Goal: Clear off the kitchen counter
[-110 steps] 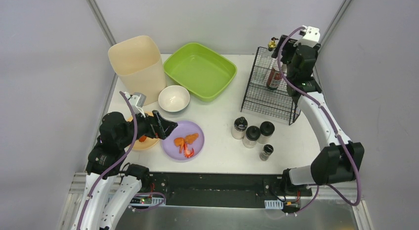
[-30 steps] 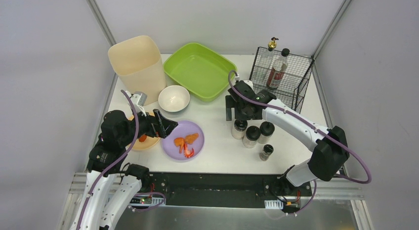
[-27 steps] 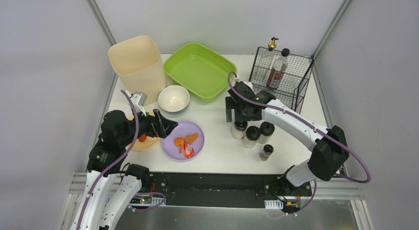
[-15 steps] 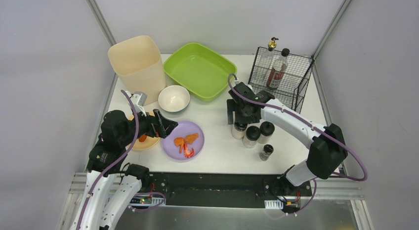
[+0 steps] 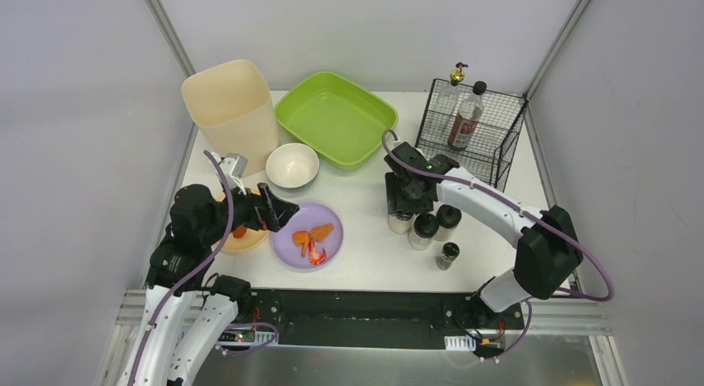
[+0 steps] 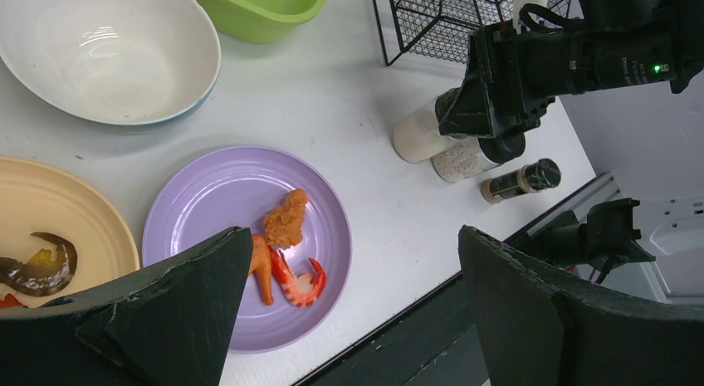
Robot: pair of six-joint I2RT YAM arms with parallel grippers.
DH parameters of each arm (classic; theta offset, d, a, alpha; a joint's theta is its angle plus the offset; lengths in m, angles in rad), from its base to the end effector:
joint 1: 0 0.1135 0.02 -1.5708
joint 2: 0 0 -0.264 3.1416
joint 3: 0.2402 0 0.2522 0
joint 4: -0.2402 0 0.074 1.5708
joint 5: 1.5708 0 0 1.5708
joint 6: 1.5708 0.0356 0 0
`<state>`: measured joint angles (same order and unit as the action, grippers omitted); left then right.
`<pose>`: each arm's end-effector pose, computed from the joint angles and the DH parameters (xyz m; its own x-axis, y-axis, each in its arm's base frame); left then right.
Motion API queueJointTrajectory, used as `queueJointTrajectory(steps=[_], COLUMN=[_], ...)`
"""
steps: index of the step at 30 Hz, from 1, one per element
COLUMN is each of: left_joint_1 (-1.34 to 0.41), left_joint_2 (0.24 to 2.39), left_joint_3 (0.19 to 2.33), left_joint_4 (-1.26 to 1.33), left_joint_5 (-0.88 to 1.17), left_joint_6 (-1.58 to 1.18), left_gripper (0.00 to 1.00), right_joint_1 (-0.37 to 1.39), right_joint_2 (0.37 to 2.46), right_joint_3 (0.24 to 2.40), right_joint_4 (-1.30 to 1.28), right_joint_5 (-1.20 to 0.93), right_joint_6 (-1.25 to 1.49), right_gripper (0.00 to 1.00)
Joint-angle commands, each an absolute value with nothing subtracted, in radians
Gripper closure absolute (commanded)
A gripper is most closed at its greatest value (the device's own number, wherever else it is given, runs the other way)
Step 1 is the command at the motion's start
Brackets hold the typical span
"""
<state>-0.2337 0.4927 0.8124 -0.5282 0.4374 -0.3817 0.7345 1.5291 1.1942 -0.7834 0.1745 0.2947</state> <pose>0.0987 -0.0390 0.3503 -0.4152 -0.2480 -0.8753 0.4938 0.7466 -0.4458 0.2325 0.2017 0.2553 -0.8140 -0.3497 -0.4637 -0.3838 0.9231 -0.0224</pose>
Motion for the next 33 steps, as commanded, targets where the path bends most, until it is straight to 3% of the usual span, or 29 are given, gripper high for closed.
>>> queueJointTrajectory(steps=[1,10,19,33], left_joint_1=[-0.218,-0.218,-0.218,-0.218], left_joint_2=[0.498,0.501,0.503,0.504], left_joint_3=[0.813,0.814,0.814,0.814], left_joint_4=[-0.495,-0.496,-0.495,-0.495], left_joint_5=[0.453,0.454,0.454,0.457], left_joint_6=[-0.377,-0.379,-0.379,-0.379], left_gripper=[0.0,0.0,0.0,0.0], right_joint_1=[0.732,0.733,0.734,0.646], right_joint_2=[1.516,1.497,1.467,1.514], right_joint_3=[1.185,1.229,1.446,1.87], right_joint_4=[-0.806,-0.81,-0.897,-1.046], right_joint_5=[0.165,0.19,0.193,0.343], right_joint_6=[0.298,0.309,0.296,0.279], right_gripper=[0.4,0.71,0.77,0.77])
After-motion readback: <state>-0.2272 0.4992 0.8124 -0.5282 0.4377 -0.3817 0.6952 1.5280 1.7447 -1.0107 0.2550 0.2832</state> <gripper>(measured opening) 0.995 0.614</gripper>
